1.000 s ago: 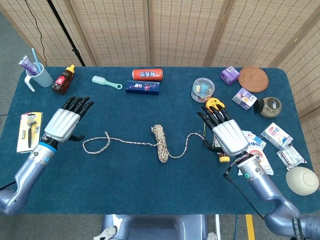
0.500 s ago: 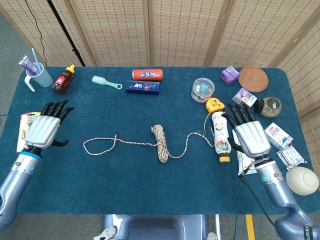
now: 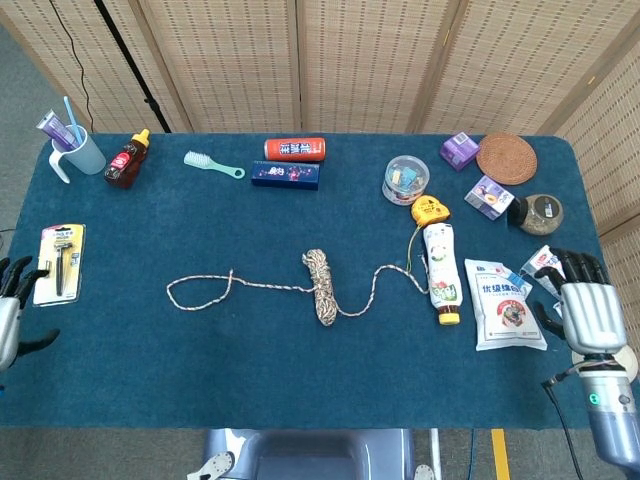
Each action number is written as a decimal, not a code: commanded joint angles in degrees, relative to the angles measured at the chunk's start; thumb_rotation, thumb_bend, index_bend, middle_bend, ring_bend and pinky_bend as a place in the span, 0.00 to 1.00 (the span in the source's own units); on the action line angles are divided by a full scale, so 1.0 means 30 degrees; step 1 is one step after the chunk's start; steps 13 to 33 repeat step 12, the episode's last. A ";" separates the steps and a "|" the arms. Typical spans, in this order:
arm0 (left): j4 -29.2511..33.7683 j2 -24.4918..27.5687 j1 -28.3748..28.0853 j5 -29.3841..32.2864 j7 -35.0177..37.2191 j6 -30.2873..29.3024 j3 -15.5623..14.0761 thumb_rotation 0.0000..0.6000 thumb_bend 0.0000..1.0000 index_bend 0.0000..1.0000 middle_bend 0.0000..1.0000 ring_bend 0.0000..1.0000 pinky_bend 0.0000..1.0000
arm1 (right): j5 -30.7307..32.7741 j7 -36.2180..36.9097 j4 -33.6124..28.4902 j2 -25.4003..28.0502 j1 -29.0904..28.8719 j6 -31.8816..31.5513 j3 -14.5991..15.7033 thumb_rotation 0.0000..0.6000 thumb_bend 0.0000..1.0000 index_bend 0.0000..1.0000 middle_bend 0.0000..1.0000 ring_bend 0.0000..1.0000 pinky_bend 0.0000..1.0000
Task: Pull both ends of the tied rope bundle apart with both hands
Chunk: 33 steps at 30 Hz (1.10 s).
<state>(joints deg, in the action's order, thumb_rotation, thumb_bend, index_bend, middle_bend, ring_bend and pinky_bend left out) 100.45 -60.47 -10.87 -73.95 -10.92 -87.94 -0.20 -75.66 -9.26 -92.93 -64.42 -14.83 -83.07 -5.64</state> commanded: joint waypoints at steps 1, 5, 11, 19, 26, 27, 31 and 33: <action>-0.0904 -0.0622 0.1352 -0.0889 0.0415 -0.1290 -0.0779 1.00 0.07 0.23 0.12 0.03 0.00 | -0.0207 0.0006 -0.0104 0.0157 0.0854 -0.0809 0.0432 1.00 0.36 0.38 0.17 0.16 0.11; -0.0949 -0.0714 0.2203 -0.1121 0.0719 -0.1718 -0.1117 1.00 0.07 0.23 0.13 0.03 0.00 | -0.0398 -0.0280 -0.0427 0.0223 0.1526 -0.1345 0.0711 1.00 0.36 0.38 0.17 0.16 0.11; -0.0944 -0.0663 0.3040 -0.1655 0.0428 -0.2195 -0.1367 1.00 0.07 0.23 0.13 0.03 0.00 | -0.0626 -0.0630 -0.0818 0.0086 0.2400 -0.1920 0.1055 1.00 0.36 0.38 0.17 0.16 0.11; -0.0924 -0.0653 0.3077 -0.1716 0.0410 -0.2126 -0.1376 1.00 0.07 0.23 0.13 0.03 0.00 | -0.0628 -0.0612 -0.0826 0.0068 0.2492 -0.1979 0.1043 1.00 0.36 0.39 0.17 0.16 0.11; -0.0924 -0.0653 0.3077 -0.1716 0.0410 -0.2126 -0.1376 1.00 0.07 0.23 0.13 0.03 0.00 | -0.0628 -0.0612 -0.0826 0.0068 0.2492 -0.1979 0.1043 1.00 0.36 0.39 0.17 0.16 0.11; -0.0924 -0.0653 0.3077 -0.1716 0.0410 -0.2126 -0.1376 1.00 0.07 0.23 0.13 0.03 0.00 | -0.0628 -0.0612 -0.0826 0.0068 0.2492 -0.1979 0.1043 1.00 0.36 0.39 0.17 0.16 0.11; -0.0924 -0.0653 0.3077 -0.1716 0.0410 -0.2126 -0.1376 1.00 0.07 0.23 0.13 0.03 0.00 | -0.0628 -0.0612 -0.0826 0.0068 0.2492 -0.1979 0.1043 1.00 0.36 0.39 0.17 0.16 0.11; -0.0924 -0.0653 0.3077 -0.1716 0.0410 -0.2126 -0.1376 1.00 0.07 0.23 0.13 0.03 0.00 | -0.0628 -0.0612 -0.0826 0.0068 0.2492 -0.1979 0.1043 1.00 0.36 0.39 0.17 0.16 0.11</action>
